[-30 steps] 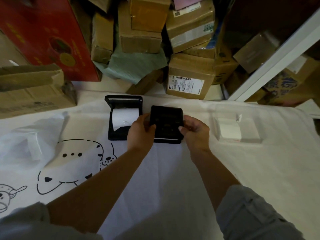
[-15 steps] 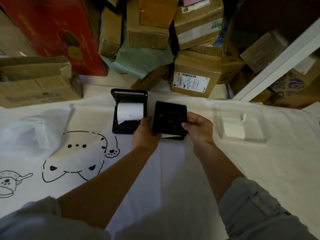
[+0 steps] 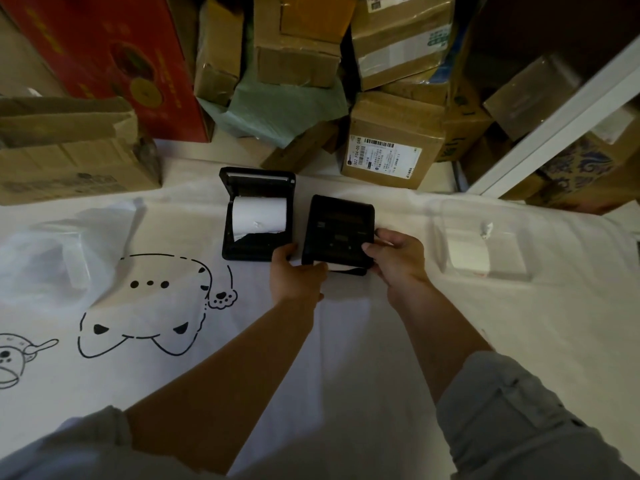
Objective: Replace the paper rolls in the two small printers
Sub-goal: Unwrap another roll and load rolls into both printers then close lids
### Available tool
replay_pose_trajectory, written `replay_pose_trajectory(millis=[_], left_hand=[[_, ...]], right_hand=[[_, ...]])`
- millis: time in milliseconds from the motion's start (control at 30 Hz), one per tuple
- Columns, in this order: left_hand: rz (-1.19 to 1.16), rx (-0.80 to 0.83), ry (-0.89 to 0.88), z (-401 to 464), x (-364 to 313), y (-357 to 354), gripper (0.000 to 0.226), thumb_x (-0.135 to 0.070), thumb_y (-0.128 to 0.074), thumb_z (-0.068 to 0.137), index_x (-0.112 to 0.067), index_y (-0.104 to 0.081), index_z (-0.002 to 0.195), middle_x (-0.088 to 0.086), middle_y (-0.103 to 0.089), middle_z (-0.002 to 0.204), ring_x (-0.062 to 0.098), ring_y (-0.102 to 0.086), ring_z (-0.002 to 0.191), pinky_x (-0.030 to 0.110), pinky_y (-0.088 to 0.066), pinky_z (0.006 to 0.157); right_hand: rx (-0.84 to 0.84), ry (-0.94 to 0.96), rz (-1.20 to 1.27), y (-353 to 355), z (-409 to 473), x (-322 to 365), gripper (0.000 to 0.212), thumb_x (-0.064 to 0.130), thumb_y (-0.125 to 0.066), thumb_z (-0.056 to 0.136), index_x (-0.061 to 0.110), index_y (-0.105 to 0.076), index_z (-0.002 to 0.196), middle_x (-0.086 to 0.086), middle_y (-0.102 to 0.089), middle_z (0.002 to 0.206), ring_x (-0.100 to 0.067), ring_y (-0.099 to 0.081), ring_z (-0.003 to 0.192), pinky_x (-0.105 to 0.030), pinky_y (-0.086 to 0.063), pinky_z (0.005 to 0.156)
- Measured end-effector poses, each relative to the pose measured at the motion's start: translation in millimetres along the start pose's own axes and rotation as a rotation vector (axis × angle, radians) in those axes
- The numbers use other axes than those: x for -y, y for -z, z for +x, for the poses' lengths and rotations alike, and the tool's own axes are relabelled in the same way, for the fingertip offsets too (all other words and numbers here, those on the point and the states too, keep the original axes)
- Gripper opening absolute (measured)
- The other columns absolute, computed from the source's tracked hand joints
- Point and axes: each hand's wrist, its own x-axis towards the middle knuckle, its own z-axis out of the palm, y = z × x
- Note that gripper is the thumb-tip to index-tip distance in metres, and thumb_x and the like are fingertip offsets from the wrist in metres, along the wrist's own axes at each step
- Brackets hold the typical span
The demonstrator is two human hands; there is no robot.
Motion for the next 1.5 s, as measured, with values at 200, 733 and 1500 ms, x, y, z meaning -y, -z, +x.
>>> replay_pose_trajectory(millis=[200, 733, 1500], left_hand=[[-0.071, -0.051, 0.048, -2, 1, -5, 0.047, -0.010, -0.066, 0.086, -0.018, -0.040, 0.124, 0.012, -0.060, 0.113, 0.015, -0.064, 0.086, 0.021, -0.049, 0.049], [-0.038, -0.061, 0.041, 4, 2, -3, 0.034, -0.007, -0.059, 0.090, -0.023, -0.035, 0.108, 0.014, -0.061, 0.110, 0.013, -0.066, 0.076, 0.023, -0.051, 0.046], [0.778, -0.077, -0.492, 5, -10, 10, 0.030, -0.027, -0.042, 0.098, -0.016, -0.056, 0.123, 0.008, -0.050, 0.120, 0.021, -0.053, 0.101, 0.029, -0.043, 0.082]], right_hand=[[0.050, -0.010, -0.081, 1, 0, 5, 0.052, -0.001, -0.070, 0.080, 0.008, -0.053, 0.128, -0.015, -0.061, 0.122, -0.030, -0.060, 0.109, -0.042, -0.050, 0.097], [0.027, 0.127, -0.353, 4, -3, -1, 0.052, 0.019, -0.076, 0.078, 0.010, -0.056, 0.126, -0.012, -0.064, 0.119, -0.027, -0.062, 0.105, -0.045, -0.054, 0.091], [-0.016, 0.147, -0.292, 0, -1, -12, 0.036, 0.019, -0.066, 0.088, 0.009, -0.062, 0.122, -0.010, -0.067, 0.113, -0.023, -0.061, 0.103, -0.037, -0.051, 0.095]])
